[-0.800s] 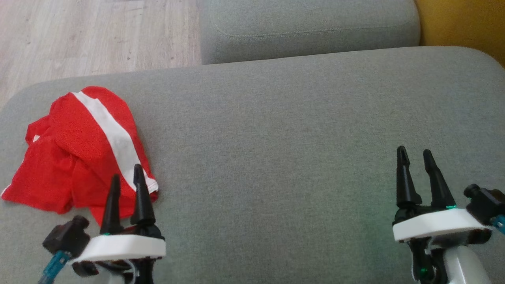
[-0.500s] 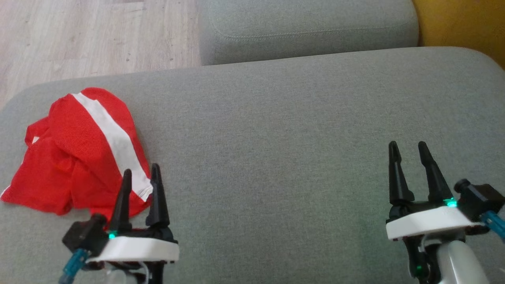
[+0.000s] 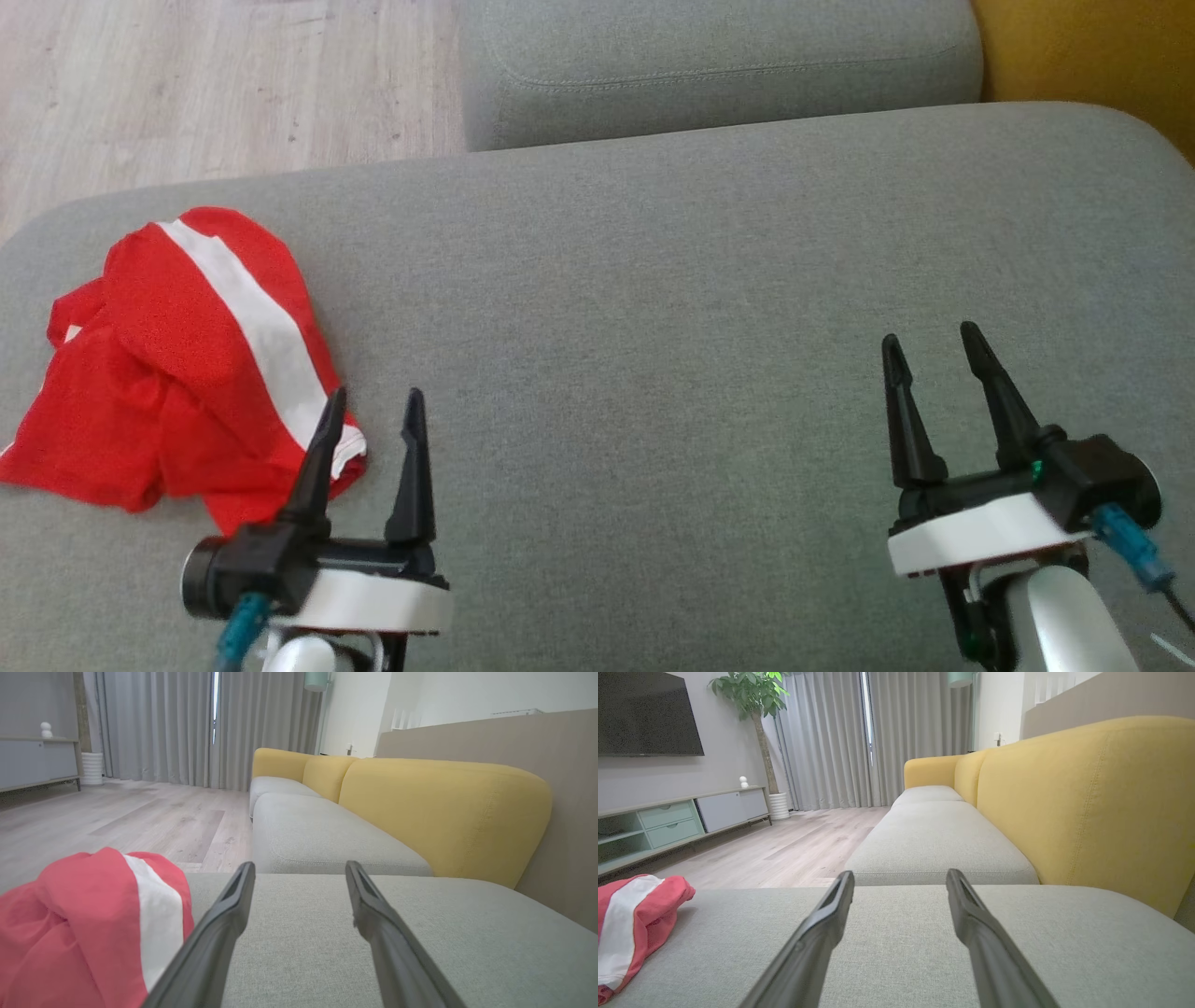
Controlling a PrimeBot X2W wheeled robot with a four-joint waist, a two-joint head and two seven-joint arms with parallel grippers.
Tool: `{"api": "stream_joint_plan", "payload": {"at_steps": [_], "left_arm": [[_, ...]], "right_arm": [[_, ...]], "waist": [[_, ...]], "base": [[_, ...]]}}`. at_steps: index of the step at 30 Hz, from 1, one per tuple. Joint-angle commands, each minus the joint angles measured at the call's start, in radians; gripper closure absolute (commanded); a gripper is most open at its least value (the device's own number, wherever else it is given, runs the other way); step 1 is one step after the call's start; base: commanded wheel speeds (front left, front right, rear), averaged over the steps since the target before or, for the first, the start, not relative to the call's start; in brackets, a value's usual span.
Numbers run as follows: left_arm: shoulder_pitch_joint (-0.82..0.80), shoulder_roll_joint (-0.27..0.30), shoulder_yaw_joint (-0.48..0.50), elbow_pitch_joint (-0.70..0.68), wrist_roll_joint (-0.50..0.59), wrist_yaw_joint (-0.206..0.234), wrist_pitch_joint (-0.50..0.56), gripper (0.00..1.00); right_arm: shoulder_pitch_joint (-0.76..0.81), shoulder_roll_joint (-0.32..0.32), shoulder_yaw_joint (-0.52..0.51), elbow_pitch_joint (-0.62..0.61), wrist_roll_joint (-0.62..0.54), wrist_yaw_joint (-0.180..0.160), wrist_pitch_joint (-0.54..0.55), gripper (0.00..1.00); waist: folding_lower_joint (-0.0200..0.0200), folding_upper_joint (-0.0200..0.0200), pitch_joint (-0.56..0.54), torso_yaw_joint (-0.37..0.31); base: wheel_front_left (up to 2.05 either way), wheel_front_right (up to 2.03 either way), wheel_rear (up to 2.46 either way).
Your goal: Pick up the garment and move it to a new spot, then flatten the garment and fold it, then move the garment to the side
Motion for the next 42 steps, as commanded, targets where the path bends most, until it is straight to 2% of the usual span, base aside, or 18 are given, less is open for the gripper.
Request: {"api": "stream_joint_plan", "payload": {"at_steps": [1,11,16,19,28,33,42], "left_arm": [[-0.058,0.014,0.013,-0.038,0.032,0.01,-0.015,0.0],[-0.077,0.066,-0.082,-0.001,0.191,0.081,-0.045,0.0],[-0.076,0.052,-0.087,-0.012,0.183,0.104,-0.06,0.0],[-0.065,0.028,-0.05,-0.033,0.138,0.095,-0.069,0.0],[-0.025,-0.016,0.047,-0.023,0.089,0.017,-0.078,0.0],[-0.018,-0.028,0.054,0.025,0.095,-0.017,-0.078,0.0],[-0.019,-0.035,0.07,0.048,0.095,-0.033,-0.078,0.0]], "right_arm": [[-0.059,-0.008,0.027,-0.044,-0.032,-0.001,-0.016,0.0],[-0.06,-0.008,0.051,-0.062,-0.154,-0.001,-0.046,0.0],[-0.061,-0.008,0.055,-0.077,-0.151,-0.001,-0.061,0.0],[-0.054,-0.009,0.049,-0.079,-0.089,-0.001,-0.069,0.0],[-0.019,-0.009,0.046,0.001,0.16,-0.001,-0.079,0.0],[-0.02,-0.009,0.064,0.064,0.189,-0.001,-0.079,0.0],[-0.032,-0.009,0.072,0.083,0.196,-0.001,-0.079,0.0]], "waist": [[0.0,0.0,0.0,0.001],[-0.0001,0.0,0.003,0.004],[-0.0001,0.0,0.002,0.003],[-0.0001,0.0,0.003,0.002],[-0.0001,0.0,0.0,0.001],[-0.0001,0.0,-0.003,-0.001],[-0.0001,0.0,-0.009,-0.001]], "base": [[0.0,0.0,0.0],[0.0,0.0,0.0],[0.0,0.0,0.0],[0.0,0.0,0.0],[0.0,0.0,0.0],[0.0,0.0,0.0],[0.0,0.0,0.0]]}}
